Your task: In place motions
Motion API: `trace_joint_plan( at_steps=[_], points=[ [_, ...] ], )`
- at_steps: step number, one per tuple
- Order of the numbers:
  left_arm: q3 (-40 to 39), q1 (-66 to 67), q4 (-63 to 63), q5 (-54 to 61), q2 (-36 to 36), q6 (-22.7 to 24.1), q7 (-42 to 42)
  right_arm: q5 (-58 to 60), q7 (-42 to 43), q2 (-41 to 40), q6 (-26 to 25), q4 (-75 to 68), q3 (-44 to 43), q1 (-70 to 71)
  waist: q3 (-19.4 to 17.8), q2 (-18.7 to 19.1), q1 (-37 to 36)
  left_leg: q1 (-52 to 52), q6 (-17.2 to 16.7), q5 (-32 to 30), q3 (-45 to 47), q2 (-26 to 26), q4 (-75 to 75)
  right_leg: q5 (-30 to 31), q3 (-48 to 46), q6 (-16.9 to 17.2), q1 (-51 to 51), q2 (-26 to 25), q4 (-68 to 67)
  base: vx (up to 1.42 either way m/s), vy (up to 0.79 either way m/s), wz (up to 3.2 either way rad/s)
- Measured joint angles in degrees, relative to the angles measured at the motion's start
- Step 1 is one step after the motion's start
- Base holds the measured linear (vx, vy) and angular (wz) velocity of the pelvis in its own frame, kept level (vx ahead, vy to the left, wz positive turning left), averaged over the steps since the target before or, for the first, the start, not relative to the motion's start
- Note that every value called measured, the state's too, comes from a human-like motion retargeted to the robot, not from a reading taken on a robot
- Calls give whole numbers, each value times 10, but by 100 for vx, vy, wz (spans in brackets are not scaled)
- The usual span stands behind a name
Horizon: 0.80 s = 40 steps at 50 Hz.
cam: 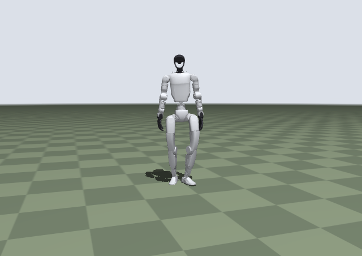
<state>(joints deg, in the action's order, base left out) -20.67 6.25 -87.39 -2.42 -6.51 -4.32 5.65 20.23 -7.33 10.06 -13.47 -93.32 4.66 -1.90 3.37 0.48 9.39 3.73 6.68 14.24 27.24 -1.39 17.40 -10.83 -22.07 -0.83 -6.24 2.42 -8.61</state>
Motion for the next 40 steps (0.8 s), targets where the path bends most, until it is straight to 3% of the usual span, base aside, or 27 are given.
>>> trace_joint_plan(
  at_steps=[2, 3, 5, 8, 11, 15, 18, 22, 26, 29, 30, 32, 34, 36, 38, 40],
  points=[
    [-9, 2, -26, -6, 1, -2, -5, 3, -19, -12, -4, 37, 1, 38, 13, -13, -12, 147, -7, -116, -3, -42, 196, 20, 0, 12, 23, 20, 31, -48, -12, 35],
    [-6, -3, -39, 3, 3, 0, -14, 3, -23, -15, 1, 62, -4, 58, -4, -10, -35, 224, -1, -159, -44, -46, 283, 31, 18, 10, 33, 11, 39, -59, -11, 23],
    [-6, -9, -61, 25, 2, 6, -15, 2, -39, -13, 20, 113, 1, 98, -51, -15, -44, 319, 26, -102, -46, -89, 443, 51, -25, -2, 26, 12, 50, -53, -9, 15],
    [-19, -7, -94, 4, 1, -7, 25, 18, -51, 2, 42, 174, 20, 149, -105, -48, -101, 428, 68, -42, 14, -155, 608, 56, 4, -14, 31, 41, 34, -28, 0, -89],
    [-9, 33, -100, -25, -3, -15, 31, 44, -24, -1, 47, 205, 18, 165, -105, -66, -133, 554, 82, 9, 2, -180, 735, 49, 22, -43, 58, 40, 11, 12, -16, -56],
    [2, 93, -100, -47, -5, -33, 28, 27, -25, -2, 62, 218, 40, 165, -82, -89, -145, 657, 82, 15, -5, -142, 789, 46, 41, -55, 92, 59, -16, 13, 3, -26],
    [-5, 91, -100, -47, -9, -41, 28, 15, -46, -8, 59, 224, 42, 164, -86, -81, -138, 614, 82, 10, -7, -139, 759, 45, 33, -52, 87, 53, -17, -6, 4, 14],
    [-15, 74, -99, -32, -13, -30, 27, 15, -48, -16, 62, 217, 34, 133, -66, -56, -121, 475, 69, -2, -13, -125, 654, 49, 15, -42, 73, 36, 3, 7, 5, 26],
    [-20, 54, -81, -8, -10, -25, 23, 35, -37, -20, 60, 180, 25, 79, -31, -36, -97, 277, 16, -29, -70, -30, 416, 52, 9, -26, 57, 27, 22, 16, 4, 12],
    [-16, 32, -66, 8, -11, -20, 14, 57, -39, -16, 49, 131, 9, 43, -5, -12, -83, 110, 3, -53, -86, 26, 159, 42, 14, -14, 52, 7, 20, 18, 4, -23],
    [-13, 24, -62, 11, -13, -18, 11, 66, -42, -12, 45, 114, 1, 31, 5, 4, -73, 57, -6, -50, -95, 33, 68, 35, 10, -13, 51, -10, 16, 28, 5, 1],
    [-3, 9, -53, 14, -18, -16, 7, 80, -45, -3, 30, 86, -12, 1, 22, 28, -46, -9, 2, 55, -69, 26, -53, 22, -1, -9, 54, -29, -3, 29, 5, 51],
    [12, -22, -52, 13, -24, -17, 4, 89, -38, 10, 15, 61, -37, -25, 34, 50, 7, -35, 7, 62, -38, 10, -119, 31, -37, 0, 73, -30, -47, 16, 7, 147],
    [21, -75, -58, 11, -35, -22, 1, 73, -25, 18, 1, 44, -62, -34, 18, 60, 33, -19, -2, 37, -77, 1, -130, 98, -32, 15, 120, -23, -132, -22, 12, 78],
    [25, -152, -58, 8, -52, -26, -12, 23, -9, 23, -1, 28, -92, -27, -31, 56, 36, -12, -3, 25, -95, -9, -125, 188, -14, 43, 205, 24, -310, -56, 14, 8],
    [60, -199, -34, 27, -61, -24, -20, -24, -4, 33, 12, 16, -112, -35, -64, 51, 27, -25, -6, 14, -68, -17, -136, 205, 54, 55, 303, 28, -496, -30, 20, -15]
  ],
)
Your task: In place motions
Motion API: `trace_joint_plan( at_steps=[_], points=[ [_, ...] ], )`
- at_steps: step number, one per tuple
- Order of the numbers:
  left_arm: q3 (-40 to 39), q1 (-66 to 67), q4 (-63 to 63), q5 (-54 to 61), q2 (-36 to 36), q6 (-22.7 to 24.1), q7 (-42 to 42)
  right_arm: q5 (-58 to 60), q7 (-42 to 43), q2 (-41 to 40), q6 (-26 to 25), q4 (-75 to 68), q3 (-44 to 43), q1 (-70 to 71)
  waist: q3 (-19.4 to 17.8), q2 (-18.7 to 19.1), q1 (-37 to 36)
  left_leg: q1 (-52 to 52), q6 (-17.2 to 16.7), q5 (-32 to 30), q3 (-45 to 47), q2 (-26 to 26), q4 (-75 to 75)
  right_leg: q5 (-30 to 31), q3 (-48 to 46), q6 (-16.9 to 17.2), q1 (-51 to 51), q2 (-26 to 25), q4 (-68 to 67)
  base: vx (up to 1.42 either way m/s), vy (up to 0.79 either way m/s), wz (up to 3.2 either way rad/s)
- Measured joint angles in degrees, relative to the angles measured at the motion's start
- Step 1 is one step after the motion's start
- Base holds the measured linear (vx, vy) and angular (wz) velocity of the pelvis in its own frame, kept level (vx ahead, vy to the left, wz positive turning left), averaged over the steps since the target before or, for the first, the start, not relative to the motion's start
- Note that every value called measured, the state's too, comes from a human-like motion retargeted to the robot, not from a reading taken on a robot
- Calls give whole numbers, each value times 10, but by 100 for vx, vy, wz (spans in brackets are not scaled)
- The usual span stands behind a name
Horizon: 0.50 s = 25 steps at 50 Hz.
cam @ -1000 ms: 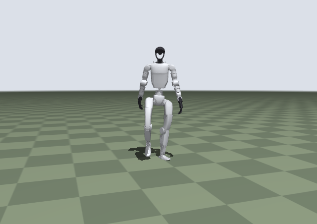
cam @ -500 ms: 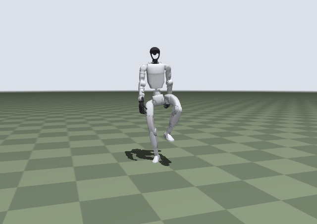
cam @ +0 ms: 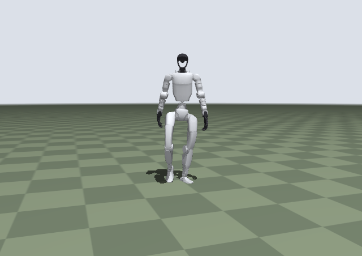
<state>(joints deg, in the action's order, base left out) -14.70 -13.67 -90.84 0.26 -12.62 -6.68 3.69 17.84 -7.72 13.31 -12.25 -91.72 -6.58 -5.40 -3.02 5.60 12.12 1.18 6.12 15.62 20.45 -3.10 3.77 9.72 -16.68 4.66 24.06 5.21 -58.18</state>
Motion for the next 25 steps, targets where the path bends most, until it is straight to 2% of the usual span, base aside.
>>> trace_joint_plan(
  at_steps=[2, 3, 5, 7, 10, 12, 15, 16, 17, 18, 20, 22, 23, 25],
  points=[
    [27, -19, 34, 9, -16, -3, 22, -14, -11, 8, -8, -7, 3, -10, 5, 0, 9, 11, 2, -11, 0, 2, -6, -48, 15, -6, 104, 34, -161, -1, 11, -3],
    [24, -26, 47, 8, -29, -5, 35, -6, -14, 7, -20, -8, 11, -6, 0, 8, 41, 21, 1, -17, -10, -7, -5, -63, 15, -5, 153, 40, -222, -12, 3, 56],
    [-3, -20, 74, -10, -46, -7, 41, 15, -9, 1, -33, -9, 24, -1, 0, 23, 98, 43, 0, -29, -22, -22, -5, -87, 24, 8, 238, 25, -306, -19, 1, 68],
    [-9, -23, 83, -18, -40, 2, 13, 23, -7, -1, -17, -6, 17, -7, 7, 43, 107, 62, -4, -34, -4, -47, -5, -107, 21, 20, 297, 14, -350, -16, 3, 25],
    [3, -29, 83, 0, -33, 23, -7, 24, -23, -9, 1, 9, 27, -17, 3, 40, 108, 62, -5, -38, 12, -53, -7, -118, 14, 17, 310, 22, -362, -2, 0, 3],
    [9, -20, 83, 0, -26, 21, 8, 27, -20, -14, 2, 13, 28, -22, 5, 32, 99, 51, -6, -39, 16, -48, -10, -117, 13, 10, 278, 24, -336, 10, 0, -18],
    [12, 13, 80, -11, -1, 16, 23, 27, -15, -17, 3, 17, 34, -29, 28, 17, 66, 35, -9, -38, 37, -33, -14, -103, 12, -9, 169, 13, -218, 17, 2, -63],
    [4, 24, 79, -21, 3, 19, 23, 24, -21, -20, 0, 16, 37, -19, 21, -7, 49, 10, -10, -35, 56, -17, -19, -105, 30, -10, 121, 9, -179, 9, 3, -97],
    [-5, 36, 77, -28, 8, 20, 22, 23, -24, -22, -1, 17, 40, -12, 21, -25, 35, -5, -11, -33, 70, -4, -22, -104, 41, -12, 73, 2, -128, 10, 2, -92],
    [-13, 52, 71, -29, 18, 20, 19, 23, -23, -24, 1, 22, 43, -10, 35, -28, 26, 0, -11, -30, 74, 1, -20, -99, 39, -15, 25, -11, -50, 15, -1, -63],
    [-35, 97, 54, -36, 33, 25, 15, 22, -26, -29, 0, 28, 56, 1, 41, -35, 17, -14, -13, -15, 70, 1, -6, -74, 34, -15, -92, -48, 123, 19, -4, -18],
    [-45, 141, 33, -33, 48, 29, 15, 19, -23, -32, 3, 35, 67, 11, 47, -40, 15, -15, -10, -7, 47, 8, 20, -105, 21, 0, -198, -68, 298, 17, -6, 22],
    [-50, 161, 23, -31, 51, 33, 14, 17, -21, -33, 4, 37, 74, 16, 44, -43, 10, -19, -10, -6, 44, 8, 36, -150, 0, -9, -244, -66, 357, 9, -5, -12],
    [-72, 203, -18, -19, 51, 47, 0, 20, -22, -36, 5, 39, 100, 42, 56, -67, -8, 6, -18, -65, 73, 15, 124, -199, -53, -48, -298, -39, 478, -5, -4, -42]
  ],
)
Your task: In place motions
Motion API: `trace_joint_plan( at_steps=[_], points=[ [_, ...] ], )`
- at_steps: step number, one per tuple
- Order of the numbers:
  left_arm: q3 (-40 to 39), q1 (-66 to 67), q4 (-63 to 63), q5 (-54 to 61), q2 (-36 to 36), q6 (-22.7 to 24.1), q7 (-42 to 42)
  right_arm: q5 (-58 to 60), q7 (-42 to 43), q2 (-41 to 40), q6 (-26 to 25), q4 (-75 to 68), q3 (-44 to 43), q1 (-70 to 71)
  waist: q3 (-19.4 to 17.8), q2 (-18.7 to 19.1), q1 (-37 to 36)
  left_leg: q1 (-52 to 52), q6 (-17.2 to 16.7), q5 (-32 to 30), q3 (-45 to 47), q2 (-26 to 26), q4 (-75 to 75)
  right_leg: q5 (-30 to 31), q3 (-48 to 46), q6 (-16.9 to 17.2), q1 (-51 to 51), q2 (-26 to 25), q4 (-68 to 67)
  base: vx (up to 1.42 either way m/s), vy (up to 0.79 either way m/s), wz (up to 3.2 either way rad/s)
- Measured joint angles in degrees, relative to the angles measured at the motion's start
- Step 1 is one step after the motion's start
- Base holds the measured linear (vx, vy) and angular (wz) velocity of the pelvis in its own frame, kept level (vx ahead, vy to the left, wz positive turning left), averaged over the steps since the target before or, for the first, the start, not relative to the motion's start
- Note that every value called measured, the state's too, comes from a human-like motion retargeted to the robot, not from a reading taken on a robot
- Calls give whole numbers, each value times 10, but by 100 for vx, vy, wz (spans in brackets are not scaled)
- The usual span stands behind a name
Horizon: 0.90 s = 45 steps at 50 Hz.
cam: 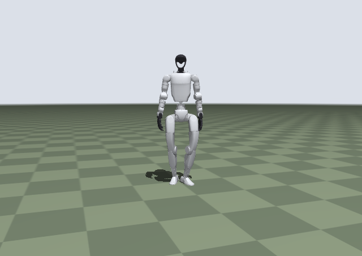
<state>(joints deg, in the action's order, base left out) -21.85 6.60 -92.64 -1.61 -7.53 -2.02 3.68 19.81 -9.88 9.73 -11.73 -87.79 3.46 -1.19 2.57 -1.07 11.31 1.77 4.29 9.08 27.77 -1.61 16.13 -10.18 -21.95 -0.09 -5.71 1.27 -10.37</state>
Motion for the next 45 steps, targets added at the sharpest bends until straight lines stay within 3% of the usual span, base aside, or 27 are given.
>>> trace_joint_plan(
  at_steps=[2, 3, 5, 8, 10, 15, 20, 23, 26, 29, 30, 32, 33, 35, 37, 38, 42, 45],
  points=[
    [-21, 8, -30, 2, -6, 7, -27, 2, -6, -7, -1, 10, 4, 34, 15, -8, -25, 125, -8, -102, -8, -29, 168, 8, 4, 14, 15, 24, 34, -42, -10, -12],
    [-22, 6, -40, 15, -6, 11, -51, 1, -7, -9, 2, 23, -1, 55, 2, -6, -44, 214, 2, -153, -55, -34, 271, 19, 22, 10, 30, 17, 44, -55, -10, 21],
    [-24, 11, -47, 46, -13, 29, -75, -4, -21, -5, 14, 50, 12, 92, -41, -20, -62, 305, 38, -115, -67, -59, 424, 36, -4, 0, 21, 26, 53, -46, -7, 21],
    [-39, 12, -48, 41, -12, 4, -40, 28, -41, 13, 14, 91, 27, 144, -101, -47, -108, 402, 83, -53, -13, -124, 578, 41, 8, -15, 20, 47, 41, -35, 3, -56],
    [-46, 25, -48, 23, -9, -14, -32, 57, -16, 12, 13, 115, 19, 148, -100, -57, -129, 490, 105, -22, -6, -142, 659, 40, 19, -22, 40, 59, 26, -6, 0, -33],
    [-37, 67, -48, 2, -12, -12, 3, 31, 18, 12, 52, 138, 42, 129, -78, -79, -148, 627, 106, 10, -4, -137, 759, 33, 18, -52, 77, 68, -1, 12, 1, -8],
    [-35, 51, -44, 7, -9, -23, 6, 32, -30, -5, 47, 126, 31, 120, -87, -61, -141, 549, 103, -4, -5, -140, 725, 32, 3, -50, 62, 62, -1, -5, 8, 19],
    [-32, 48, -29, 10, -1, -19, 6, 32, -32, -15, 46, 114, 29, 95, -60, -45, -125, 427, 80, -16, -9, -132, 633, 38, -2, -44, 56, 53, 18, 12, 7, 12],
    [-27, 46, -9, 10, 4, -16, 4, 41, -25, -18, 54, 100, 28, 57, -35, -29, -103, 285, 35, -43, -38, -77, 472, 34, -4, -33, 42, 48, 25, 16, 6, 3],
    [-15, 41, 5, 12, 3, -10, -4, 68, -20, -11, 60, 78, 20, 11, -2, -1, -81, 117, 12, -66, -80, 4, 204, 21, -4, -21, 33, 29, 26, 25, 8, -5],
    [-10, 37, 7, 12, 0, -10, -6, 77, -19, -8, 62, 69, 15, -4, 5, 14, -68, 62, 6, -58, -103, 25, 110, 12, -12, -19, 29, 15, 21, 26, 9, 36],
    [-1, 23, 8, 9, -6, -10, -12, 85, -13, 2, 62, 49, 0, -34, 21, 37, -42, 1, 9, 54, -108, 28, -12, -2, -17, -12, 36, -2, -6, 25, 8, 69],
    [4, 13, 6, 8, -7, -11, -15, 88, -8, 9, 61, 35, -13, -48, 33, 48, -23, -16, 17, 77, -71, 13, -53, -3, -26, -5, 47, -4, -28, 19, 10, 108],
    [10, -22, -3, 10, -13, -14, -19, 75, 2, 21, 51, 1, -36, -63, 51, 72, 13, -15, 11, 61, -65, -1, -110, 53, -27, 9, 109, -4, -111, -2, 10, 95],
    [8, -84, -6, 12, -26, -21, -19, 29, 10, 21, 31, -28, -63, -50, 24, 78, 17, 4, 7, 39, -92, -10, -120, 136, -3, 38, 209, 31, -289, -41, 13, 17],
    [4, -108, 4, 15, -29, -21, -24, -1, 15, 22, 29, -39, -76, -42, -2, 73, 20, -1, 6, 32, -90, -14, -125, 147, 28, 47, 256, 41, -382, -48, 17, 2],
    [49, -173, 64, 51, -54, -18, 0, -88, 2, 31, 38, -59, -97, -28, -47, 80, 48, 16, 7, 11, -98, -25, -134, 79, 81, 73, 443, 60, -692, -34, 13, 30],
    [24, -163, 102, 28, -68, -22, 12, -69, 3, 26, 31, -55, -81, -29, -29, 109, 125, 66, 7, 1, -122, -42, -129, 38, 76, 82, 580, 66, -842, -7, -1, 69]
  ],
)
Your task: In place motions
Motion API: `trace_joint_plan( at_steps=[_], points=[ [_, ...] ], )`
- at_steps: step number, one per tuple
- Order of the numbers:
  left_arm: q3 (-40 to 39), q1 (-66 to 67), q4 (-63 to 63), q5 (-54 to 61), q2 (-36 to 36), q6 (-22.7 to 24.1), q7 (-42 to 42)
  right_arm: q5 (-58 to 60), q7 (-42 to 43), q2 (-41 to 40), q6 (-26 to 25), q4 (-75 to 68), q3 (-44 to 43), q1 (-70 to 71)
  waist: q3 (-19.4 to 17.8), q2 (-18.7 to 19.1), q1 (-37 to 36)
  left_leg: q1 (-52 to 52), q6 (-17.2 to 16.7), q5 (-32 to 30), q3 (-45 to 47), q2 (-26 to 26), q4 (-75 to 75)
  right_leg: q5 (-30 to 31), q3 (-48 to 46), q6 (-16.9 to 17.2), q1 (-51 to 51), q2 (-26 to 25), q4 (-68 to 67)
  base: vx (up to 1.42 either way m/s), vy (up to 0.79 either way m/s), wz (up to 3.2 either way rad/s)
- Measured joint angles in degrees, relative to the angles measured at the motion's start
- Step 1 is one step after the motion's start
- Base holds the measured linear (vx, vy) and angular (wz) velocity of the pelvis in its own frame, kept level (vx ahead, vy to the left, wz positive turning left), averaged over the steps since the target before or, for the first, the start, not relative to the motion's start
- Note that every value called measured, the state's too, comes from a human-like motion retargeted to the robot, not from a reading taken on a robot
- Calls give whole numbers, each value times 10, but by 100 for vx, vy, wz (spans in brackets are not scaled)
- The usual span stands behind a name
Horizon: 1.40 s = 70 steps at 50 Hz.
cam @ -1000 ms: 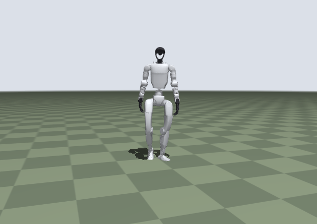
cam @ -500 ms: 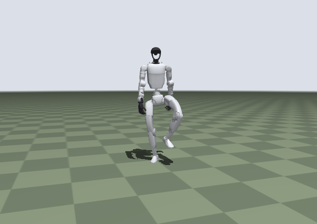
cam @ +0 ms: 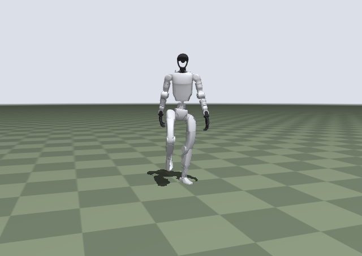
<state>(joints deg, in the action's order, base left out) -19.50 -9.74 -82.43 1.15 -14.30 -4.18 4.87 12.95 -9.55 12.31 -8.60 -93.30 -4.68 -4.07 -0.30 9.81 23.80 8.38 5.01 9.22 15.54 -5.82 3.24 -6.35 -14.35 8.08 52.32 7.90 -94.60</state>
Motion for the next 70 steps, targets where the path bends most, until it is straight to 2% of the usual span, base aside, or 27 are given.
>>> trace_joint_plan(
  at_steps=[2, 4, 7, 9, 11, 13, 16, 17, 18, 20, 22, 23, 25, 28, 30, 33, 35, 38, 40, 46, 50, 55, 62, 70],
  points=[
    [-9, 8, 2, -3, 6, 10, -21, 16, 1, 0, 7, 7, 6, -8, 37, 26, 2, 42, 0, -4, 19, -15, 1, -17, -1, 2, 87, -4, -59, 1, 0, -22],
    [-4, 8, -6, 6, 13, 18, -28, 24, -3, -3, 12, 18, 11, -10, 46, 38, -5, 56, 0, -5, 35, -25, 1, -27, -10, 2, 123, -4, -82, -3, 2, -36],
    [-2, 6, -27, 10, 21, 13, -10, 39, -10, -10, 14, 39, 16, -3, 37, 29, -13, 48, 4, -6, 39, -18, 1, -29, -12, 0, 96, -3, -52, -4, 5, -40],
    [-3, 16, -41, 6, 34, 11, -6, 40, -10, -14, 18, 53, 20, -1, 39, 21, -27, 36, 4, -5, 47, -10, -2, -19, -13, -3, 37, -5, 14, 7, 6, -64],
    [-6, 36, -50, 0, 48, 12, -12, 37, -8, -16, 24, 68, 22, -4, 48, 18, -42, 25, 1, -3, 61, -7, -6, -1, -11, -4, -41, -19, 118, 14, 4, -78],
    [-13, 54, -63, -13, 59, 17, -19, 18, -9, -23, 27, 84, 20, 2, 47, -7, -60, -5, -1, 2, 84, 12, -13, 16, 15, -5, -140, -39, 248, 13, 2, -82],
    [-20, 91, -84, -20, 75, 26, -35, -17, -6, -35, 33, 100, 13, 8, 62, -24, -67, -24, -5, 12, 96, 30, -14, 50, 61, -11, -294, -85, 520, 15, -5, -25],
    [-17, 105, -92, -22, 79, 30, -40, -29, -4, -39, 35, 104, 12, 9, 63, -28, -64, -31, -5, 15, 92, 36, -13, 46, 80, -15, -347, -101, 616, 17, -8, 51],
    [-12, 118, -101, -23, 81, 34, -44, -40, -3, -42, 38, 108, 11, 10, 60, -30, -57, -38, -4, 17, 79, 42, -11, 2, 103, -19, -399, -118, 707, 16, -8, 51],
    [-6, 138, -116, -30, 81, 37, -46, -51, -1, -46, 43, 112, 17, 13, 55, -43, -61, -60, -5, 25, 78, 52, -6, -60, 40, -60, -481, -94, 822, 15, -8, 10],
    [-1, 157, -142, -58, 74, 21, -42, -37, -16, -45, 41, 107, 20, 17, 79, -70, -92, -73, -4, 36, 89, 81, -4, -8, 25, -82, -514, -78, 907, 18, -6, -73],
    [-1, 161, -148, -71, 75, 4, -43, -23, -29, -44, 36, 104, 14, 22, 90, -67, -132, -67, -5, 38, 104, 74, -2, -3, 50, -63, -519, -75, 922, 4, -4, -87],
    [-3, 168, -150, -71, 88, -16, -56, 3, -45, -41, 33, 111, 0, 26, 107, -63, -143, -41, -4, 35, 69, 73, 10, 11, 28, -56, -507, -70, 939, -10, -7, 21],
    [-3, 177, -145, -7, 88, 5, 1, 29, -55, -35, 38, 136, 26, 40, 76, -71, -160, -62, -3, 32, 98, 70, 5, 8, 45, -76, -513, -84, 926, -7, -7, -22],
    [-3, 171, -140, 10, 91, -6, 48, 40, -49, -33, 36, 152, 40, 48, 60, -61, -148, -66, 9, 25, 97, 76, -3, 10, 38, -84, -524, -97, 933, -5, -8, 21],
    [-19, 159, -129, -40, 90, -52, 59, 37, -26, -36, 38, 157, 46, 49, 52, -53, -124, -68, 10, 18, 90, 75, -8, 6, 18, -82, -532, -98, 932, -10, 0, 44],
    [-5, 158, -108, -73, 86, -65, 68, 22, -26, -30, 42, 147, 46, 46, 51, -60, -150, -65, 6, 10, 111, 72, -6, 8, 35, -85, -533, -95, 932, -1, 5, -64],
    [50, 165, -67, -128, 67, -63, 89, 20, -49, -22, 28, 127, 37, 34, 53, -72, -206, -67, -3, 3, 141, 66, -5, 9, 61, -87, -532, -89, 927, 10, 2, -64],
    [84, 168, -44, -164, 53, -59, 96, 38, -59, -20, 11, 117, 28, 26, 49, -79, -213, -67, -11, 1, 129, 64, 1, 8, 51, -88, -535, -83, 925, -1, 0, 49],
    [94, 171, -44, -192, 44, -54, 96, 98, -40, -11, -4, 88, 40, 12, 56, -84, -107, -50, -55, 15, 24, 48, 36, -5, -60, -79, -537, -53, 926, -4, -1, 161],
    [48, 172, -78, -153, 56, -55, 87, 126, -31, -11, -17, 65, 46, 5, 59, -80, -99, -50, -51, 10, 27, 51, 27, -3, -61, -80, -532, -58, 926, -1, -1, 2],
    [2, 168, -112, -83, 64, -51, 82, 121, -38, -14, -29, 47, 45, 0, 55, -76, -139, -61, -33, 5, 70, 57, 10, 0, -18, -91, -532, -81, 929, 0, -1, -73],
    [13, 167, -95, -81, 61, -47, 79, 124, -37, -19, -27, 65, 50, 3, 52, -72, -112, -67, -27, -2, 53, 61, 1, 6, -31, -89, -531, -82, 928, -1, -1, 10],
    [38, 154, -66, -104, 59, -44, 66, 131, -46, -23, -19, 96, 56, 13, 54, -74, -124, -73, -32, -6, 70, 55, -3, 10, -12, -91, -526, -85, 925, -1, 0, -23]
  ],
)
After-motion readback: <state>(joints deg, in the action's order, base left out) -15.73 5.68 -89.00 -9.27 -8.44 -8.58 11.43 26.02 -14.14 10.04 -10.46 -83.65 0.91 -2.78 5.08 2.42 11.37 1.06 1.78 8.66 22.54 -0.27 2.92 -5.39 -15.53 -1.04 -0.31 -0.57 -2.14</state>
